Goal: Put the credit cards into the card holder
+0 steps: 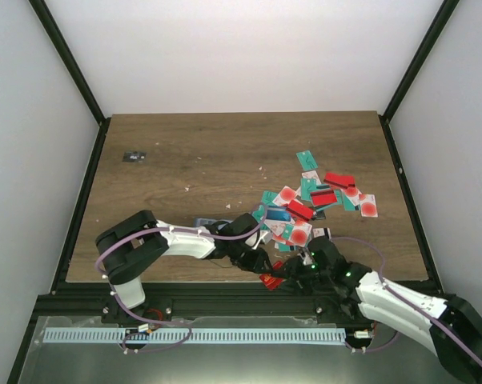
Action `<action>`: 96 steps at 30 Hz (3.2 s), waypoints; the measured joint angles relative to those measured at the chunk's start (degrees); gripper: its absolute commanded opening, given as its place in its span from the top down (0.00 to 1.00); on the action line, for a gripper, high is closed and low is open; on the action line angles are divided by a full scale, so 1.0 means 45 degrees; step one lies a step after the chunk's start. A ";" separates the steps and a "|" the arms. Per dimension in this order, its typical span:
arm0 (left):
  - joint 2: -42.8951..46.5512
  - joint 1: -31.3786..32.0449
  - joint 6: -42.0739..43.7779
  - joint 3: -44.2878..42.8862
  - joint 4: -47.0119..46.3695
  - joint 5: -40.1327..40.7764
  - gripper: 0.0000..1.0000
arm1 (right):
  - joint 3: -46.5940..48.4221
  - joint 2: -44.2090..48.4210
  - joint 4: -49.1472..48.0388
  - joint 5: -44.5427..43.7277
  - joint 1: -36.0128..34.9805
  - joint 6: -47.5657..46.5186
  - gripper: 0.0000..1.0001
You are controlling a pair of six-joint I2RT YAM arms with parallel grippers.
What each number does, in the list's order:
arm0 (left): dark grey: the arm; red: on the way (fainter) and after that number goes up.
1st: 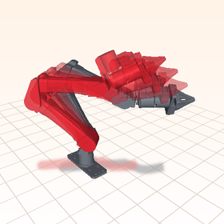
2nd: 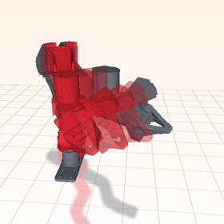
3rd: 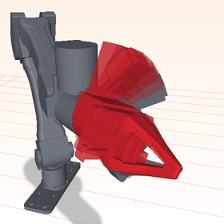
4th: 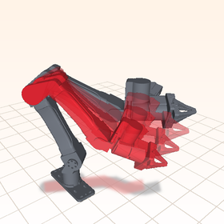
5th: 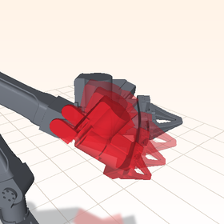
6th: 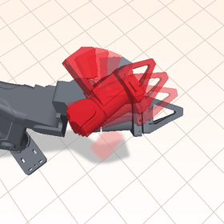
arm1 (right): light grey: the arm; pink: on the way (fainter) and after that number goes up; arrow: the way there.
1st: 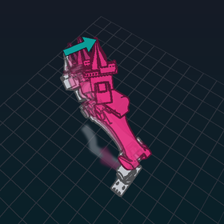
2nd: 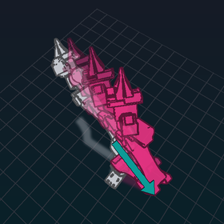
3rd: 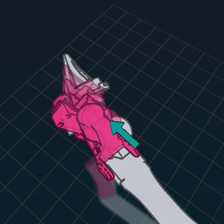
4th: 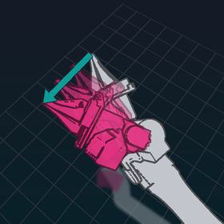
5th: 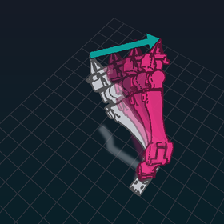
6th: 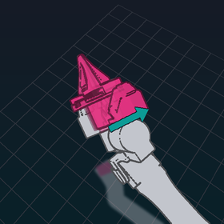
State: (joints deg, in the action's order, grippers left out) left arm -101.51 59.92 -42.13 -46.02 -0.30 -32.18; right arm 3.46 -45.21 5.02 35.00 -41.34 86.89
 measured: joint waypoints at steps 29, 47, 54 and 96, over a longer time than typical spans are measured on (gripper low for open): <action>-0.0364 0.0005 -0.0554 0.0151 -0.1132 -0.0763 0.68 | -0.0131 0.0758 0.0452 -0.0131 -0.0024 -0.0087 0.71; 0.0350 0.0369 -0.0476 -0.0019 0.1209 -0.0947 0.68 | 0.0923 -0.1428 0.0816 -0.0719 -0.0355 -0.0695 0.54; 0.1069 -0.0175 0.0563 -0.1180 0.3113 0.0408 0.67 | 0.1025 -0.1909 0.0418 -0.0724 -0.0539 -0.0622 0.54; -0.0350 -0.0155 -0.0627 -0.0408 0.0826 -0.1253 0.68 | -0.0126 -0.0933 -0.1083 -0.1685 -0.1394 -0.0821 0.59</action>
State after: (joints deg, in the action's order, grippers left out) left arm -103.09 59.22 -44.95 -47.86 3.42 -37.82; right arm 2.90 -49.41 0.14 27.42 -47.62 83.20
